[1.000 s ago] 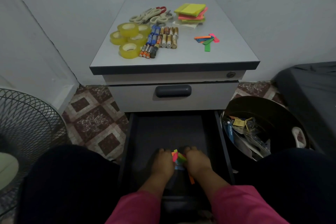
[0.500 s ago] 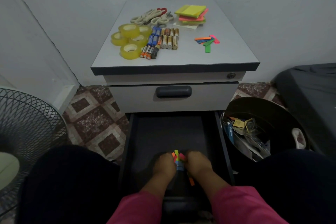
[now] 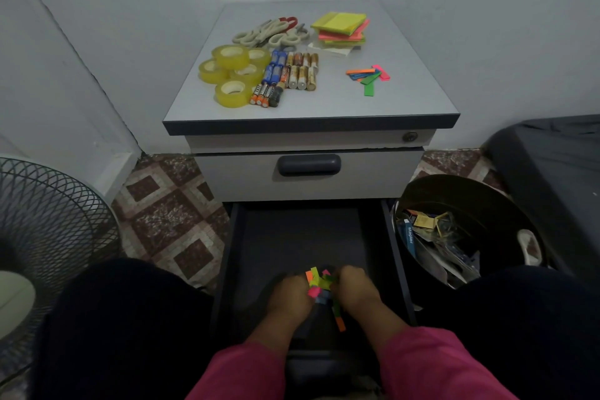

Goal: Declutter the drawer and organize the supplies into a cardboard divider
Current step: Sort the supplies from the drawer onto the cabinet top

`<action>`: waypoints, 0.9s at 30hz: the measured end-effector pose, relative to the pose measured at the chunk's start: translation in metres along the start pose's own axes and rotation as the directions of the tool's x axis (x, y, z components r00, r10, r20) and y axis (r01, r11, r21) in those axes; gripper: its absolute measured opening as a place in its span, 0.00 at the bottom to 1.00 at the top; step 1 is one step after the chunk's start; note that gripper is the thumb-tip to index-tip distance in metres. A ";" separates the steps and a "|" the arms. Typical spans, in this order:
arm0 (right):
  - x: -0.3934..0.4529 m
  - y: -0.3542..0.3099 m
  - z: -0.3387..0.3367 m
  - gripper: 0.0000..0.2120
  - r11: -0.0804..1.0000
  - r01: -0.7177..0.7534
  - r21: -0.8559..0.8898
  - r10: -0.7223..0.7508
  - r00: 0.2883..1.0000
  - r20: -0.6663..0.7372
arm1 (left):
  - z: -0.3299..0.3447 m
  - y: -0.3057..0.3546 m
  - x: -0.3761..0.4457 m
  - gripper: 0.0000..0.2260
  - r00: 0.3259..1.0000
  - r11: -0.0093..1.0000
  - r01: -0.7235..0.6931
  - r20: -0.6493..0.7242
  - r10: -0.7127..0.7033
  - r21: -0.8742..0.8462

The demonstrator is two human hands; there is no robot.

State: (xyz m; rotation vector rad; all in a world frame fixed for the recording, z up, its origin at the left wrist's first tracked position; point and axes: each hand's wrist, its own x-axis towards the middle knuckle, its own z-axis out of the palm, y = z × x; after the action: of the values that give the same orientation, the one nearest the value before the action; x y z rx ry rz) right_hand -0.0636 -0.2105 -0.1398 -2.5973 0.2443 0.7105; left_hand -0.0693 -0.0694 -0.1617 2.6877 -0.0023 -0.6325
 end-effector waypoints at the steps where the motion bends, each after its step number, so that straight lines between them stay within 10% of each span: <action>1: -0.001 0.000 0.000 0.11 1.000 -0.010 0.016 0.009 1.000 0.001 | 0.000 0.000 -0.001 0.14 1.000 0.999 -0.020 0.009 0.019 0.050; 8: 0.000 0.001 0.000 0.17 0.997 -0.024 0.073 0.021 0.999 0.036 | 0.002 0.000 -0.001 0.18 0.998 0.996 -0.036 0.045 0.033 0.077; 16: -0.004 0.003 -0.004 0.13 0.980 -0.001 0.201 0.003 1.000 -0.007 | -0.009 -0.007 -0.006 0.01 0.994 0.954 -0.012 0.102 0.045 -0.299; 20: -0.006 0.001 -0.010 0.09 0.946 0.044 0.321 -0.019 0.997 -0.081 | -0.025 -0.005 -0.002 0.14 0.998 0.898 -0.003 0.053 0.029 -0.441; 27: -0.014 -0.019 -0.036 0.05 0.640 0.080 0.764 0.038 0.990 -0.136 | -0.070 0.017 -0.014 0.11 0.991 0.635 -0.032 -0.109 -0.082 -0.772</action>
State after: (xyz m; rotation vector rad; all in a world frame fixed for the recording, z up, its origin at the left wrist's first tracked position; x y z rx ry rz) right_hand -0.0544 -0.2090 -0.0970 -1.8005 0.4484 0.2942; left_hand -0.0509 -0.0590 -0.0917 1.8645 0.2841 -0.3319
